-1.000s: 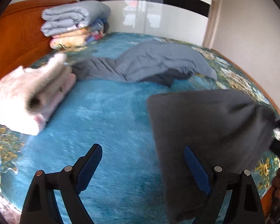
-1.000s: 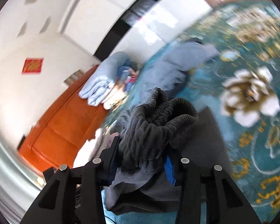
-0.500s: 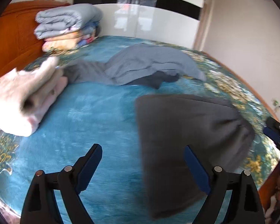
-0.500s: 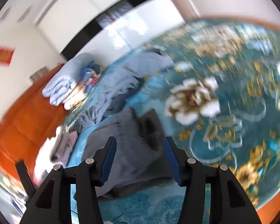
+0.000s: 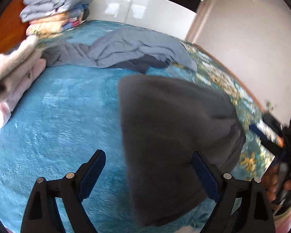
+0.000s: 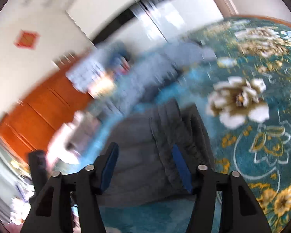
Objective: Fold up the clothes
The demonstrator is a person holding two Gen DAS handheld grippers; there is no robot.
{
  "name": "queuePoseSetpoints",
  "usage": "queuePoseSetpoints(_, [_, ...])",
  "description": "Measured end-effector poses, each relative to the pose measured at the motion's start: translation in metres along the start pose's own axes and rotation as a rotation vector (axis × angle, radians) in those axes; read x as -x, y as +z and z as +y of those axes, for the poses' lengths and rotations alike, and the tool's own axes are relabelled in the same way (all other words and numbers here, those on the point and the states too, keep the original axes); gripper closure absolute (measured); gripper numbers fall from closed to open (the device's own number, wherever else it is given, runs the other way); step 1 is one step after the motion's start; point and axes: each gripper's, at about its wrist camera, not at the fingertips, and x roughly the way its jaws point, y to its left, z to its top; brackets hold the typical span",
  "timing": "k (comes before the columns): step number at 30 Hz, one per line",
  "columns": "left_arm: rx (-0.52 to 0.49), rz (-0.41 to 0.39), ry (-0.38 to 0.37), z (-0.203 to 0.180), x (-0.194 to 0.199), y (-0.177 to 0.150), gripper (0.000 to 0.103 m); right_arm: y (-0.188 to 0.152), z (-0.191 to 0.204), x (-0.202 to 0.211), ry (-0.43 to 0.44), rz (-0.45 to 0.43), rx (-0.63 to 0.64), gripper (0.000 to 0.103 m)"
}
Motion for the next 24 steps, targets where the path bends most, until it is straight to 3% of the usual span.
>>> queuePoseSetpoints(3, [0.088,0.01,-0.038,0.017,-0.009,0.007,0.01,-0.004,-0.039,0.005,-0.007,-0.029,-0.148,0.017])
queuePoseSetpoints(6, [0.177,0.04,-0.108,0.028,-0.025,0.01,0.01,-0.017,-0.072,-0.017,0.016,0.059,-0.297,0.015])
queuePoseSetpoints(9, [0.224,0.076,-0.149,0.029,-0.043,0.01,0.007,-0.019,-0.076,-0.044,0.027,0.154,-0.266,0.013])
queuePoseSetpoints(18, [0.205,0.149,-0.143,0.023,-0.069,0.018,0.005,0.011,-0.087,-0.082,0.093,0.214,-0.249,0.005])
queuePoseSetpoints(24, [0.193,0.153,-0.134,0.016,-0.07,0.019,0.005,0.008,-0.074,-0.088,0.081,0.222,-0.204,0.004])
